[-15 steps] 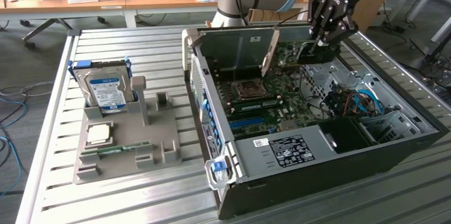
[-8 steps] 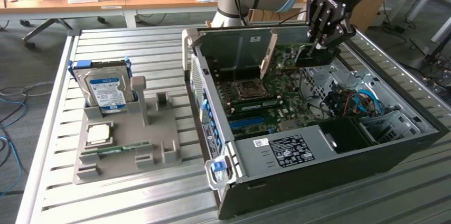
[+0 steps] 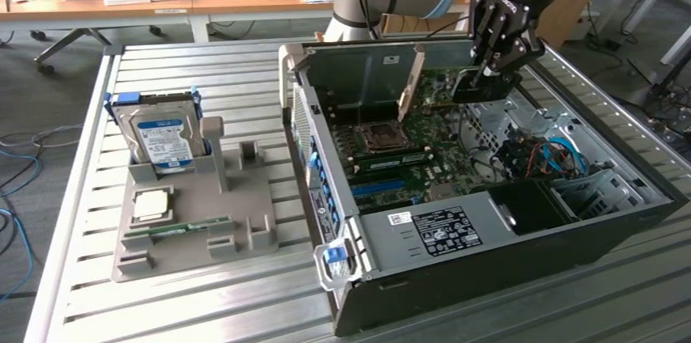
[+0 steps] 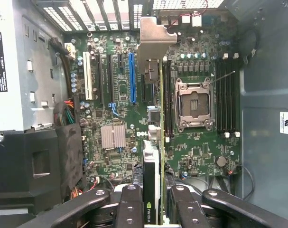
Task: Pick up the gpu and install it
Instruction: 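Insert the gpu into the slot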
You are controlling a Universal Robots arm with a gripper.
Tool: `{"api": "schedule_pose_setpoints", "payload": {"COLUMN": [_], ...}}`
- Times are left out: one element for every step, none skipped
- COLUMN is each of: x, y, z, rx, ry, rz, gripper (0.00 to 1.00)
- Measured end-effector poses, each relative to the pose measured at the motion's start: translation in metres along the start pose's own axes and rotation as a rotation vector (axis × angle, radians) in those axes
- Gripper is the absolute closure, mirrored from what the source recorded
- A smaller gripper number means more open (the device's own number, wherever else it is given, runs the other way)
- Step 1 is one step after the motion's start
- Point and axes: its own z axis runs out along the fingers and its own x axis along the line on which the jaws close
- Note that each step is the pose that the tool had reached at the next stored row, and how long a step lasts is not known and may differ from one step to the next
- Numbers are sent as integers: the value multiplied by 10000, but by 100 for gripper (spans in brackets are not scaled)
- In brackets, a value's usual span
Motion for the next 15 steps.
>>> {"api": "schedule_pose_setpoints", "payload": {"x": [0, 0, 0, 0, 0, 0, 0, 0, 0, 1, 2, 3, 4, 5, 5], "y": [0, 0, 0, 0, 0, 0, 0, 0, 2, 8, 19, 32, 44, 57, 72], "z": [0, 0, 0, 0, 0, 0, 0, 0, 0, 0, 1, 1, 2, 2, 2], "rx": [1, 0, 0, 0, 0, 1, 0, 0, 1, 1, 0, 1, 0, 0, 1], "ry": [0, 1, 0, 1, 0, 1, 0, 0, 1, 0, 0, -1, -1, 0, 0], "rz": [0, 0, 0, 1, 0, 0, 0, 0, 1, 1, 0, 0, 0, 0, 0], "gripper": [73, 73, 73, 73, 73, 73, 73, 73, 73, 73, 73, 73, 73, 73, 73]}}
